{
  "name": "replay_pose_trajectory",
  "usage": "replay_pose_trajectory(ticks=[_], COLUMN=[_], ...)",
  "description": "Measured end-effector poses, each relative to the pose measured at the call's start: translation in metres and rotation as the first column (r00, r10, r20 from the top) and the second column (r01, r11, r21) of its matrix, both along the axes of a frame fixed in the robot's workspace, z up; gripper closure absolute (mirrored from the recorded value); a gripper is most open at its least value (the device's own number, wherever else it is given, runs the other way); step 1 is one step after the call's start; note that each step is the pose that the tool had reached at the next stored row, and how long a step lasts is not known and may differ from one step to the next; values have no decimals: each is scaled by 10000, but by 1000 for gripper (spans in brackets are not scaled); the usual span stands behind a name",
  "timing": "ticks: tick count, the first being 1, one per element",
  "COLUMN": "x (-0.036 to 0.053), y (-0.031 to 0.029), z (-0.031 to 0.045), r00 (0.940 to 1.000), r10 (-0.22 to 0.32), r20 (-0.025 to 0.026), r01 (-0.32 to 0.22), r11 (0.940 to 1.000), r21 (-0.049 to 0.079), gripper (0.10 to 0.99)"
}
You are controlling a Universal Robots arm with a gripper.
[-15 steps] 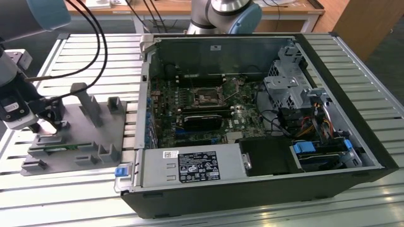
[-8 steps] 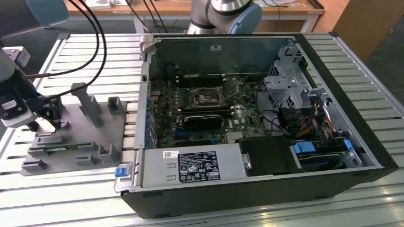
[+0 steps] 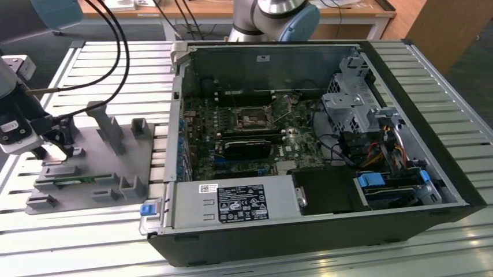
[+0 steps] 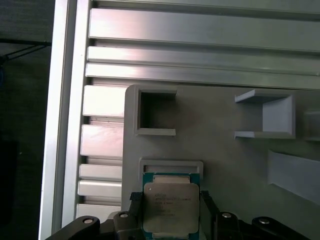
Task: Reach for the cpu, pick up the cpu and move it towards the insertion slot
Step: 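Pick up the cpu and move it towards the insertion slot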
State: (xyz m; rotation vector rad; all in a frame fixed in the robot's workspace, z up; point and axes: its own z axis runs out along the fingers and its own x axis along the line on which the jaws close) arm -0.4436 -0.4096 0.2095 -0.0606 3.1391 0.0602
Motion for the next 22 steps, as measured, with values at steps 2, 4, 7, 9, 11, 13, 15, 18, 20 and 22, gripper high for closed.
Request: replay_pose_trajectory(ticks=[2,4,7,9,11,13,15,18,20,22], x=[0,0,0,0,0,0,0,0,0,0], y=[0,0,0,0,0,0,0,0,0,0], z=[4,9,15,18,23,26,30,38,43,45], r00=[10000,10000,10000,10000,10000,10000,10000,10000,10000,10000], r10=[0,0,0,0,0,0,0,0,0,0], r20=[1,-1,-1,0,0,0,-1,-1,0,1], r01=[0,0,0,0,0,0,0,0,0,0], r11=[10000,10000,10000,10000,10000,10000,10000,10000,10000,10000], r21=[1,-1,0,0,-1,-1,-1,0,0,0], gripper=[549,549,549,549,549,549,549,549,549,549])
